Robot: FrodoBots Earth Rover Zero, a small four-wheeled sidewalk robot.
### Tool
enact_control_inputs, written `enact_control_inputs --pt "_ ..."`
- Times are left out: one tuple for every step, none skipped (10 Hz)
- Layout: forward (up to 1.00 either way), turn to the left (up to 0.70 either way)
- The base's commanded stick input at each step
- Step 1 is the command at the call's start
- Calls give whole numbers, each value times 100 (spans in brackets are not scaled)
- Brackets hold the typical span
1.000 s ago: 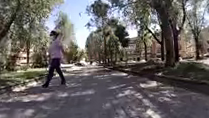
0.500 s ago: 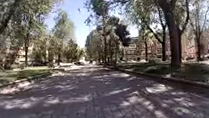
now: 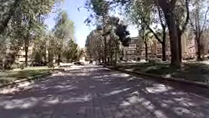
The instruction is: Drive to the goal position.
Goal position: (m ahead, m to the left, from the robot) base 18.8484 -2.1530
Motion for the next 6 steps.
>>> enact_control_inputs --pt "70 9" --pt "70 25" --pt "70 36" --pt "70 36" --pt "70 36" --pt "70 12"
